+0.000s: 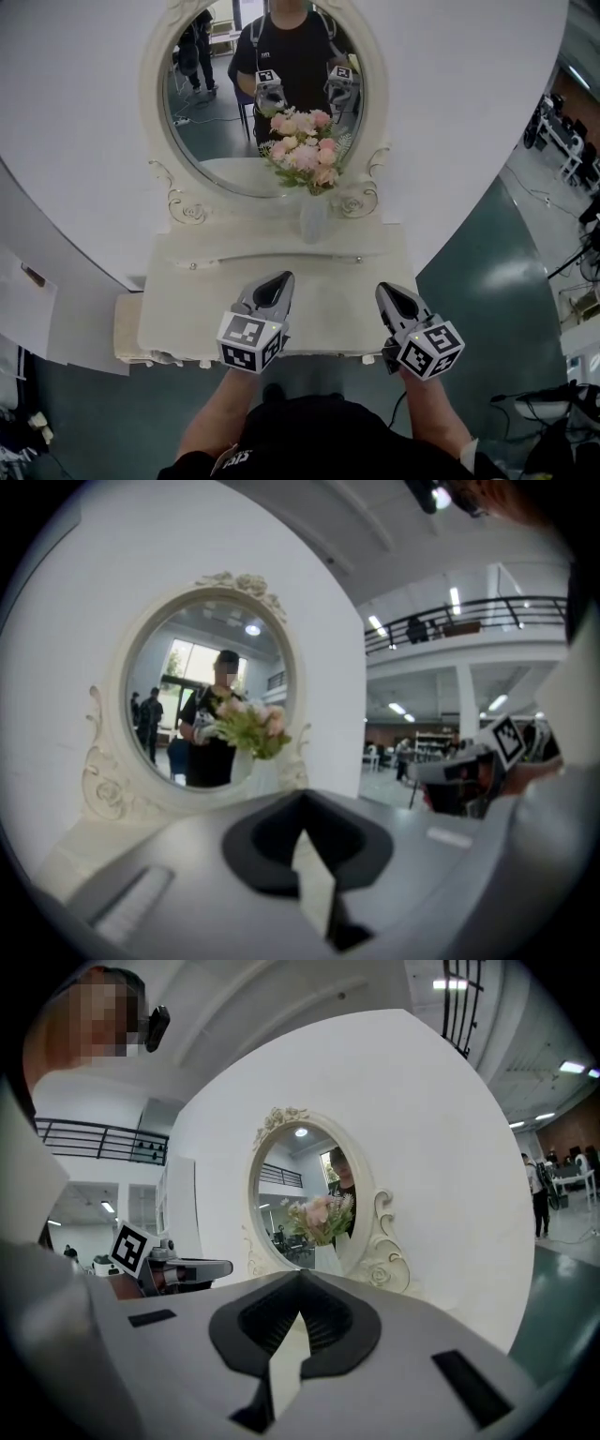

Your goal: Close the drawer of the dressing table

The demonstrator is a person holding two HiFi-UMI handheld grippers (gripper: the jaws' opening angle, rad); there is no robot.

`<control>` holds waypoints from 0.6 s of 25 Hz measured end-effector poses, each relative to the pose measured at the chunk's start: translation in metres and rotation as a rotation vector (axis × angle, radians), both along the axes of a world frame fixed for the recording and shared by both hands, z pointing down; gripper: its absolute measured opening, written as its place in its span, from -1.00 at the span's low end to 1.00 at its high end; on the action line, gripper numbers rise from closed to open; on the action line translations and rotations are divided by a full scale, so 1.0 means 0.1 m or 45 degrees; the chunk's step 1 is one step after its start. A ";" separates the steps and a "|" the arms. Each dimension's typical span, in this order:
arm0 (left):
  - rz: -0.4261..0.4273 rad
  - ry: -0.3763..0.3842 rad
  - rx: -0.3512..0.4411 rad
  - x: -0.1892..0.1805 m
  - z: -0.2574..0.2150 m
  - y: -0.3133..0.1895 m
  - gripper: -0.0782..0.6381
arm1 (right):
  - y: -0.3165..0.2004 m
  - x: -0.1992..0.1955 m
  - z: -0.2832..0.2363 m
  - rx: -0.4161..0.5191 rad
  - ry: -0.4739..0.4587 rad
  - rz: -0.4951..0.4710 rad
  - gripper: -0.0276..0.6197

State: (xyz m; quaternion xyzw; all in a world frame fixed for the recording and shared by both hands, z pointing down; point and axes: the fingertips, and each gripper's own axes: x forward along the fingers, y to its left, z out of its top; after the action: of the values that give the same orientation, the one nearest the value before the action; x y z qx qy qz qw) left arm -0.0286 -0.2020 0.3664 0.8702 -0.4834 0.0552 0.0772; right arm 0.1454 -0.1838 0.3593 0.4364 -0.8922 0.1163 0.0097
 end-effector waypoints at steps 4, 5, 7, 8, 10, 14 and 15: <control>-0.013 0.001 -0.024 -0.07 0.05 -0.01 -0.76 | -0.02 0.08 -0.12 0.047 0.010 0.020 -0.93; -0.011 0.000 -0.027 -0.06 0.05 0.00 -0.76 | -0.02 0.10 -0.14 0.050 -0.009 0.029 -0.94; -0.003 0.001 -0.028 -0.05 0.04 0.00 -0.76 | -0.03 0.13 -0.16 0.051 -0.053 0.042 -0.94; 0.003 0.005 -0.030 -0.05 0.04 0.00 -0.76 | -0.04 0.12 -0.16 0.050 -0.062 0.046 -0.94; 0.012 0.009 -0.044 -0.03 0.07 0.02 -0.76 | -0.03 0.10 -0.12 0.041 -0.048 0.047 -0.94; 0.014 0.019 -0.066 0.00 0.12 0.07 -0.76 | 0.00 0.04 -0.08 0.030 -0.013 0.036 -0.94; 0.015 0.022 -0.067 0.00 0.12 0.07 -0.76 | -0.01 0.04 -0.08 0.032 -0.007 0.035 -0.94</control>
State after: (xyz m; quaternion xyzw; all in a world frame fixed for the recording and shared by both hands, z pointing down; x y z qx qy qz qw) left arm -0.0282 -0.1953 0.3781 0.8711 -0.4761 0.0610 0.1040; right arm 0.1494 -0.1844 0.3509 0.4483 -0.8875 0.1065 0.0002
